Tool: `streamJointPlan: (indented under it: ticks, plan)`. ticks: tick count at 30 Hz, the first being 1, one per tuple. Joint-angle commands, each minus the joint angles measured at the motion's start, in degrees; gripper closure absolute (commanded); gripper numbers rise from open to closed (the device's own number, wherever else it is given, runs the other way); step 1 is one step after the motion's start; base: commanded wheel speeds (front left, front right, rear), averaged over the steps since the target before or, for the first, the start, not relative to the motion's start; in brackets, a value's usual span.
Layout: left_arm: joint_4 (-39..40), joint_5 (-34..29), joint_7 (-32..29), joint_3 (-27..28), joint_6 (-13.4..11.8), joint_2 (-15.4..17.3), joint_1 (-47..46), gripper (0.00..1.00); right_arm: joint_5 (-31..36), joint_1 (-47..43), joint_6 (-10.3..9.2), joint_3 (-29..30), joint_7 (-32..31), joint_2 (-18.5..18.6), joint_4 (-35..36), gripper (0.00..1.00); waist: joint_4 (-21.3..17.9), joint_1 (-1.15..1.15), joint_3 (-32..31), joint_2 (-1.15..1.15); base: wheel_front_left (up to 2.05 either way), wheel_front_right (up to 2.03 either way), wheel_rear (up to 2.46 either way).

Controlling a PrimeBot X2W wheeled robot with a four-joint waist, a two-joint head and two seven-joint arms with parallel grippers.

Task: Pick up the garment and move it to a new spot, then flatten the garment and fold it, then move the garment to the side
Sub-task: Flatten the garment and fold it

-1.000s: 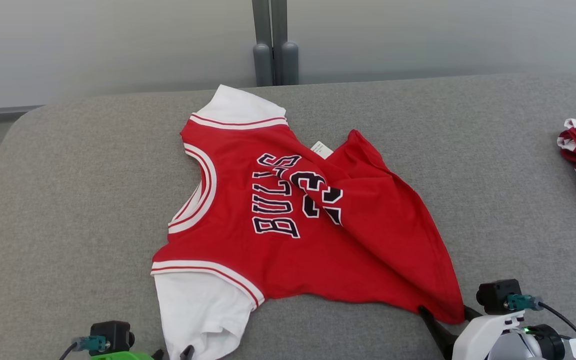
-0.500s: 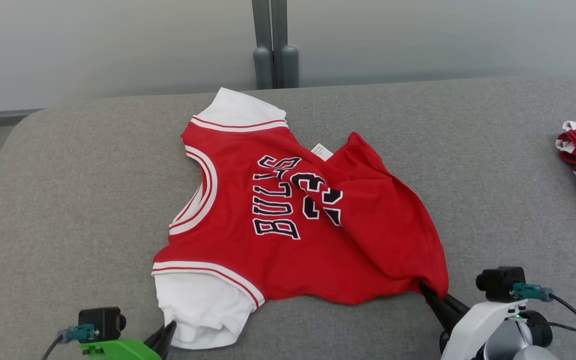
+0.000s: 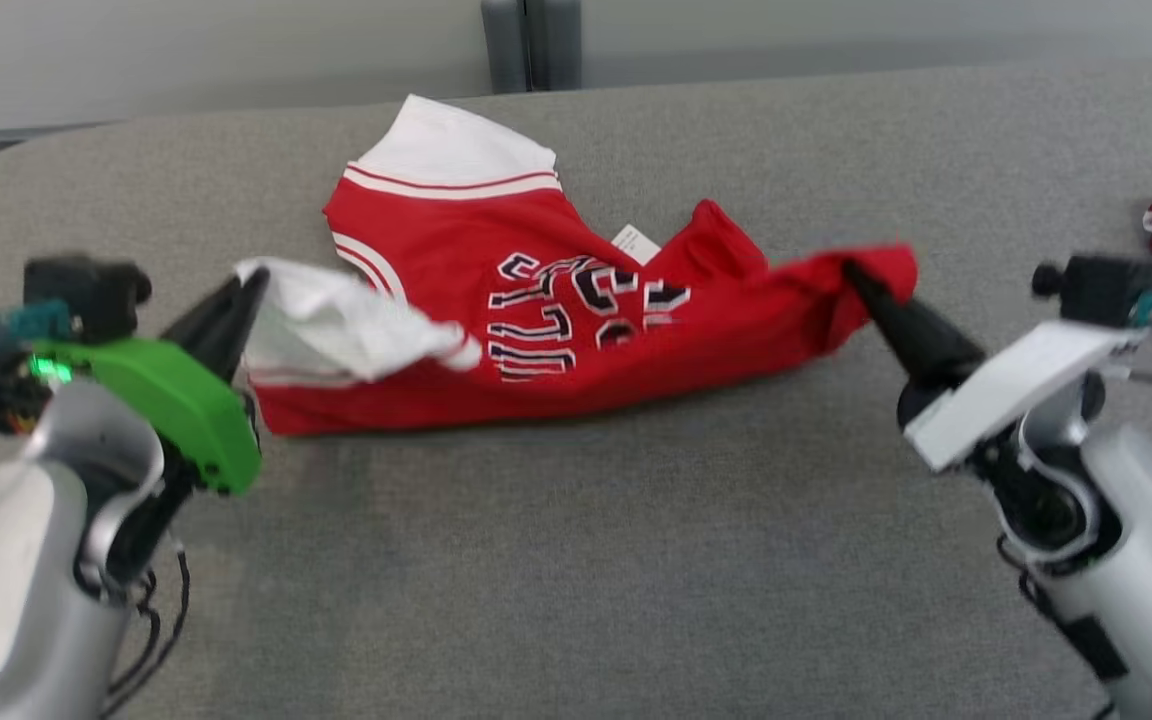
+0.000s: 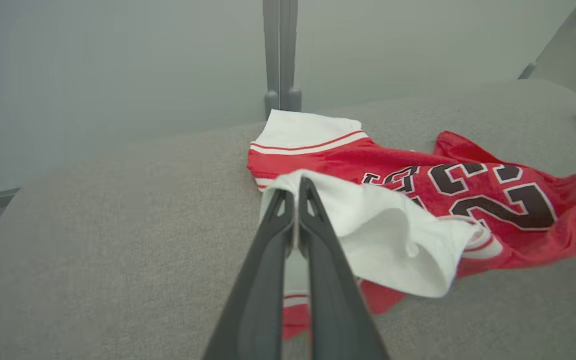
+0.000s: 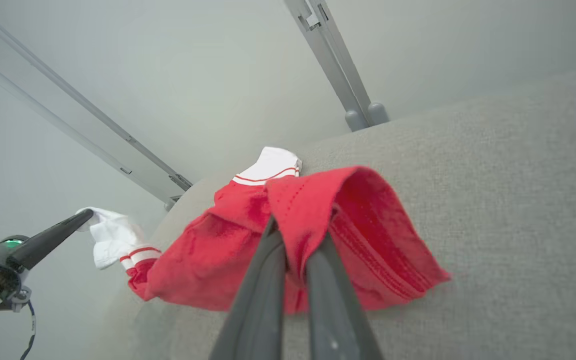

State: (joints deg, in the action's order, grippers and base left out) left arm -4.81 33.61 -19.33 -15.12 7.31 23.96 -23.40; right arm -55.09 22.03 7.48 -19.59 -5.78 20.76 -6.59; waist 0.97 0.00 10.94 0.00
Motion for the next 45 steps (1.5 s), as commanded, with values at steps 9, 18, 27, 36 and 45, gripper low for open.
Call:
streamJointPlan:
  ticks: [9, 18, 27, 36, 45]
  plan:
    - [-10.8, 3.5, -0.4, -9.8, 0.2, 6.6, -34.9, 1.00, -6.9, 32.0, 0.03, -4.8, -1.2, 3.6, -7.5, 1.00, -2.4, 0.00, 18.4, 0.00, 0.00, 0.00, 0.00]
    - [-25.3, 3.9, 3.3, -14.5, 0.2, 7.3, -66.1, 1.00, -8.9, 59.0, 0.03, -8.1, 4.6, 2.3, -18.1, 1.00, -2.4, 0.00, 25.6, 0.00, 0.00, 0.00, 0.00]
    - [-37.2, 4.8, 13.2, -17.8, 0.2, 3.3, -82.6, 1.00, -10.7, 72.3, 0.03, -11.6, 11.6, 3.6, -25.2, 1.00, -1.5, 0.00, 24.5, 0.00, 0.00, 0.00, 0.00]
    - [-41.0, 14.0, 14.5, -26.1, 0.2, 4.5, -74.3, 1.00, -17.2, 63.1, 0.03, -20.9, 10.2, 6.3, -26.2, 1.00, -0.6, 0.00, 17.2, 0.00, 0.00, 0.00, 0.00]
    - [-32.9, 29.4, -1.1, -36.5, 0.2, 11.6, -53.6, 1.00, -27.3, 42.6, 0.03, -31.6, 2.3, 10.5, -21.5, 1.00, 0.1, 0.00, 4.0, 0.00, 0.00, 0.00, 0.00]
